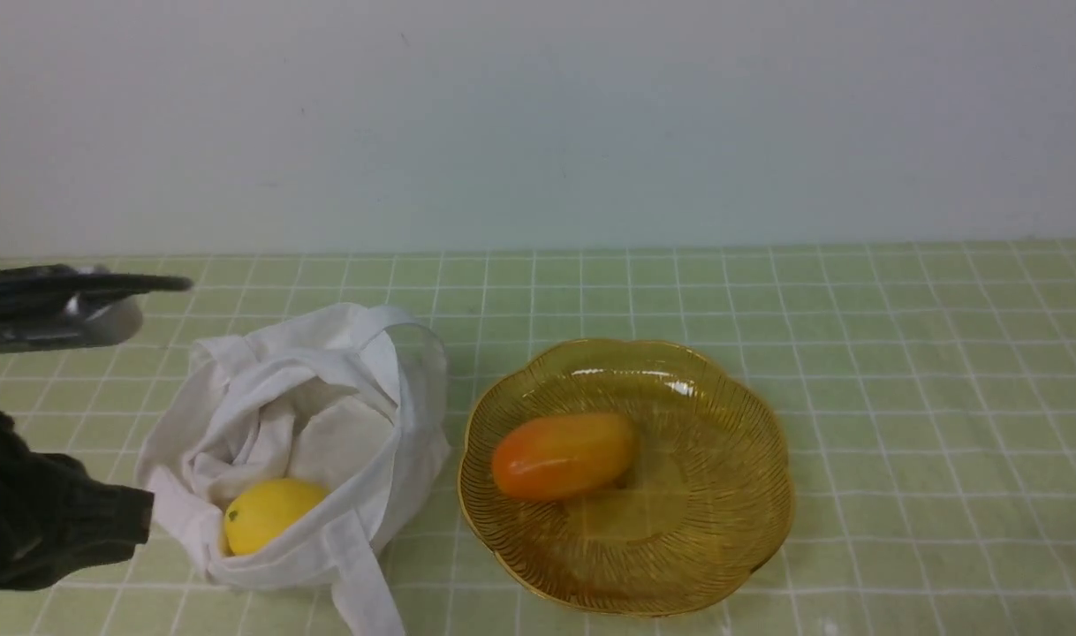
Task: Take the fruit out of the bag on the green coffee tablecloth and place them on the plate.
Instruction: 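Reach into the bag and grasp the lemon with the left gripper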
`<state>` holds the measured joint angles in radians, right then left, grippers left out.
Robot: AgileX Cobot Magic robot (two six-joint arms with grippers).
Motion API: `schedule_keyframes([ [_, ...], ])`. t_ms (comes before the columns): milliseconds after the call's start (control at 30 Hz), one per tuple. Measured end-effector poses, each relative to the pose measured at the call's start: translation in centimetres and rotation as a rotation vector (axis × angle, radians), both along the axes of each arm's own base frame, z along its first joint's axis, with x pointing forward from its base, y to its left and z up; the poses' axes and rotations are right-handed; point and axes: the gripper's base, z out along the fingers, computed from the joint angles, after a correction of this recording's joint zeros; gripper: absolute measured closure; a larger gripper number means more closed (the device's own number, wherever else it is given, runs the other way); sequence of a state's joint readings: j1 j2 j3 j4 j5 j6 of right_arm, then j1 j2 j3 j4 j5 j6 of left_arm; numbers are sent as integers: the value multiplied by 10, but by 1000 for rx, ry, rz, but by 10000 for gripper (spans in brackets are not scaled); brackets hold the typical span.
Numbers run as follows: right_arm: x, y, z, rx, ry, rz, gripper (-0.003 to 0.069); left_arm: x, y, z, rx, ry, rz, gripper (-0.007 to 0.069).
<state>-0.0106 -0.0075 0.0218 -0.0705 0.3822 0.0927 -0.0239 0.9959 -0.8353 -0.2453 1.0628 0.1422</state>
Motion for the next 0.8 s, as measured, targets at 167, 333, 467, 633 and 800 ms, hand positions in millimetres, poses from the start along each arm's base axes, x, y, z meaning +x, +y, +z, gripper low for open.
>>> schedule_keyframes([
  [167, 0, 0, 0, 0, 0, 0, 674, 25, -1, -13, 29, 12, -81, 632],
  [333, 0, 0, 0, 0, 0, 0, 674, 45, -5, -23, 31, -39, -182, 608],
  [467, 0, 0, 0, 0, 0, 0, 674, 58, -8, -31, 30, -79, -226, 529],
  [633, 0, 0, 0, 0, 0, 0, 674, 77, -8, -50, 44, -68, -248, 310],
  [800, 0, 0, 0, 0, 0, 0, 674, 88, -8, -72, 37, 11, -248, 140],
])
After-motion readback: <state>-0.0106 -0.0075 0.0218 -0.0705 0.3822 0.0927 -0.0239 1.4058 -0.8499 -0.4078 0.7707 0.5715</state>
